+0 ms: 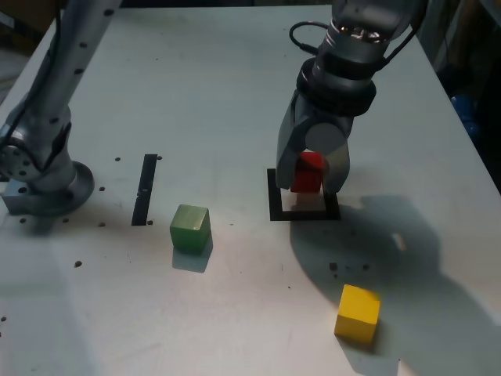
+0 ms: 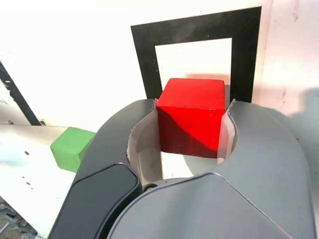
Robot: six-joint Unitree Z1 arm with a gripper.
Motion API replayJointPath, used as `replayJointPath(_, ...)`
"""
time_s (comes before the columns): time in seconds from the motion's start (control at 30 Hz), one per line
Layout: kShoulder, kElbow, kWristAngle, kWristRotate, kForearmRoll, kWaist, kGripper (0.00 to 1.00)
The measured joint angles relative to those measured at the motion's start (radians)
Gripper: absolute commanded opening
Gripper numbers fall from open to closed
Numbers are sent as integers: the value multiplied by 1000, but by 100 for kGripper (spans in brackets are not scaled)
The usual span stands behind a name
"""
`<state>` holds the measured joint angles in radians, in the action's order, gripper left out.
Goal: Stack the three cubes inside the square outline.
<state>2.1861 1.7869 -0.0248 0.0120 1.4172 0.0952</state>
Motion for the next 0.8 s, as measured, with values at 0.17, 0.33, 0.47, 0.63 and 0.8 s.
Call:
replayJointPath(0.17, -21, -55, -8, 0, -37, 0, 38)
replayJointPath(0.33, -25, -77, -9, 0, -57, 0, 49)
replayJointPath(0.47, -25, -94, -16, -10, -89, 0, 85)
replayJointPath(0.63, -25, -118, -27, -18, -124, 0, 99)
replayJointPath(0.8, -30, -131, -25, -18, -129, 0, 99)
